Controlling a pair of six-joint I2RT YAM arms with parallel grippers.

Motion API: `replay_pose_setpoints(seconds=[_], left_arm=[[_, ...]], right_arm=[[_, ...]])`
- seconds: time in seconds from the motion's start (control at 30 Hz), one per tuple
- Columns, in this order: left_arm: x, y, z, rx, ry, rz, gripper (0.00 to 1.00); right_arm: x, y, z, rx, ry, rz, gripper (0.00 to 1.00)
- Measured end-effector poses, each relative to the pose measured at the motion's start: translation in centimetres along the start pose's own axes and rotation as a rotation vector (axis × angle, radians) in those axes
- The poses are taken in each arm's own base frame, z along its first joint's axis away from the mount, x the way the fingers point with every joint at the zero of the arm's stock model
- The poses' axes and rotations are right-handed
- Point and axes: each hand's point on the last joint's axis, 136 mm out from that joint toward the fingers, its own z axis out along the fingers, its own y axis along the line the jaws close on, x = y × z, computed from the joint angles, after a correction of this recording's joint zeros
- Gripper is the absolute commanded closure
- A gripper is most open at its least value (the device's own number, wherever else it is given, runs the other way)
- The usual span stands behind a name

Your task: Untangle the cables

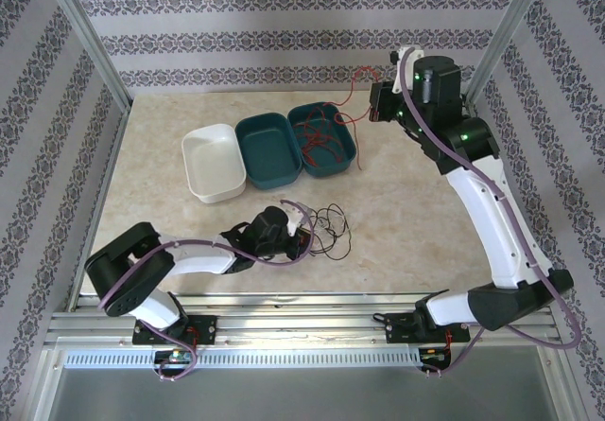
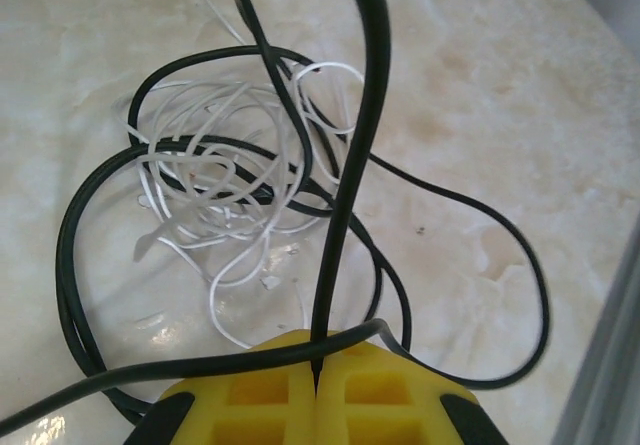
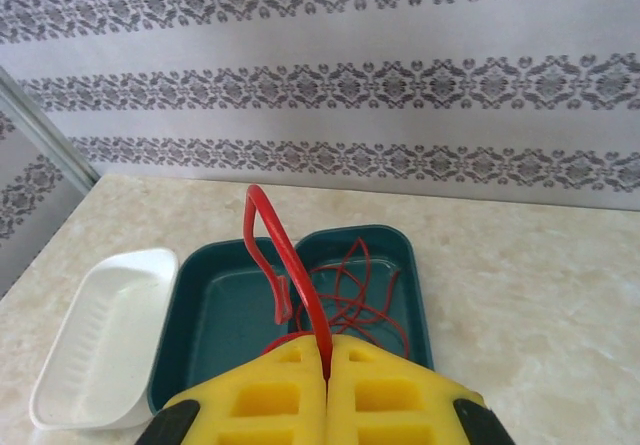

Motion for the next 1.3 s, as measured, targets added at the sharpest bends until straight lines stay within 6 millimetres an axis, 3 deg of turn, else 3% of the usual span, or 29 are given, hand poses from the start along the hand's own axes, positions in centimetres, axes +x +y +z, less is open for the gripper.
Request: replay_pose_setpoints(seconds=[0.23, 0.33, 0.57, 0.73, 0.9, 1.13, 1.3], left_arm=[[-0.7, 1.0, 1.3, -0.044, 0.007, 0.014, 0.75], [-1.0, 1.4, 1.3, -0.061, -0.002, 0.014, 0.57], [-1.6, 2.0, 0.7, -0.094, -0.020, 0.010, 0.47], [-2.9, 1.6, -1.0, -0.094, -0.072, 0.003, 0.34], [-4.4, 1.4, -3.2, -0.104, -0.137, -0.013, 0.21], [-6.9, 1.0, -6.4, -0.125, -0.235, -0.026, 0.00], [-7.9, 1.5, -8.1, -0.168, -0.293, -0.044, 0.01]], right_arm=[[0.2, 1.9, 2.9, -0.054, 0.019, -0.009, 1.00], [0.6, 2.2, 4.7, -0.063, 0.029, -0.012, 1.00], [1.7, 1.9, 9.5, -0.055, 0.053, -0.011, 1.00], [3.1, 1.1, 13.0, -0.037, 0.089, -0.007, 1.00], [4.9, -0.2, 15.1, -0.005, 0.138, 0.000, 1.00], [6.2, -1.9, 15.8, 0.067, 0.166, -0.001, 1.00], [8.4, -3.5, 16.5, 0.125, 0.227, -0.001, 1.00]])
